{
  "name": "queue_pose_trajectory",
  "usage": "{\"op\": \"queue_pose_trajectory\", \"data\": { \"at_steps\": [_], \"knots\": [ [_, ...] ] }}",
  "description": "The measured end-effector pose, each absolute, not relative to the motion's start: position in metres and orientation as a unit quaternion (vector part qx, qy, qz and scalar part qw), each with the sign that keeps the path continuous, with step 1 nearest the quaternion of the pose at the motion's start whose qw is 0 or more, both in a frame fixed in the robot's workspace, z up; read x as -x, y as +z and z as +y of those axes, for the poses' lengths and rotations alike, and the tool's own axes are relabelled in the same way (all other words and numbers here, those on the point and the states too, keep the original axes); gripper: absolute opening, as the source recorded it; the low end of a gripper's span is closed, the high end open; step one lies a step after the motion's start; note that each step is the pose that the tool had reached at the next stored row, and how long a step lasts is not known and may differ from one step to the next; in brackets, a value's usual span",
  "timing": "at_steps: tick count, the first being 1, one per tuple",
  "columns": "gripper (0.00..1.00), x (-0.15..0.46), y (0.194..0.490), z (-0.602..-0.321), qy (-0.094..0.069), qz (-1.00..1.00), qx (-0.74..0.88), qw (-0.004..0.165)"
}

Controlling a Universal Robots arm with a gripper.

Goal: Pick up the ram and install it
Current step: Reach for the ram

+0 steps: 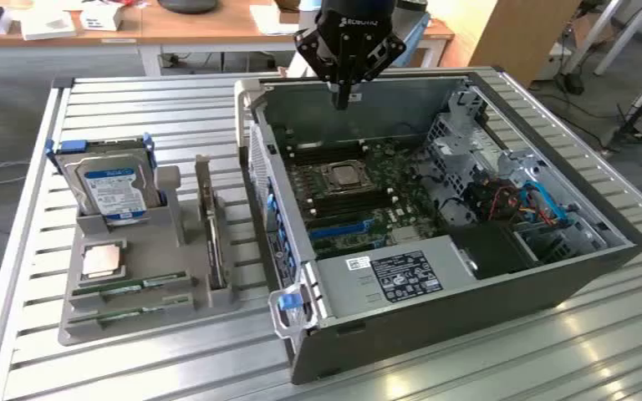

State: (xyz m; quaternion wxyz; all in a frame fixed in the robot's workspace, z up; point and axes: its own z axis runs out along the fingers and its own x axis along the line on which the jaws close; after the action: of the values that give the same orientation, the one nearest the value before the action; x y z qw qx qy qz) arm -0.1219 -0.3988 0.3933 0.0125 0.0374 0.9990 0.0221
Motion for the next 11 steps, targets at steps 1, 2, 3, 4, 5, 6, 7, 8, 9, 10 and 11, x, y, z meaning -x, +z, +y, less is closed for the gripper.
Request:
{"op": "queue_pose_trajectory", "data": {
  "at_steps": [1, 2, 3, 4, 5, 6, 7, 8, 9, 10, 11],
  "knots": [
    [0.11, 0.1219, 0.3933, -0.3989, 0.022, 0.999, -0.037, 0.012],
    [0.11, 0.1219, 0.3933, -0.3989, 0.022, 0.999, -0.037, 0.012],
    [0.11, 0.1219, 0.3933, -0.3989, 0.022, 0.999, -0.037, 0.012],
    [0.11, 0.1219, 0.3933, -0.3989, 0.022, 0.999, -0.037, 0.012],
    [0.11, 0.1219, 0.3933, -0.3989, 0.022, 0.999, -0.037, 0.012],
    [0.11, 0.1219, 0.3933, -0.3988, 0.022, 0.999, -0.037, 0.012],
    [0.11, 0.1219, 0.3933, -0.3988, 0.022, 0.999, -0.037, 0.012],
    [0.11, 0.1219, 0.3933, -0.3988, 0.022, 0.999, -0.037, 0.012],
    [0.11, 0.1219, 0.3933, -0.3988, 0.022, 0.999, -0.037, 0.012],
    [0.11, 0.1219, 0.3933, -0.3989, 0.022, 0.999, -0.037, 0.013],
    [0.11, 0.1220, 0.3933, -0.3988, 0.022, 0.999, -0.037, 0.012]
  ]
}}
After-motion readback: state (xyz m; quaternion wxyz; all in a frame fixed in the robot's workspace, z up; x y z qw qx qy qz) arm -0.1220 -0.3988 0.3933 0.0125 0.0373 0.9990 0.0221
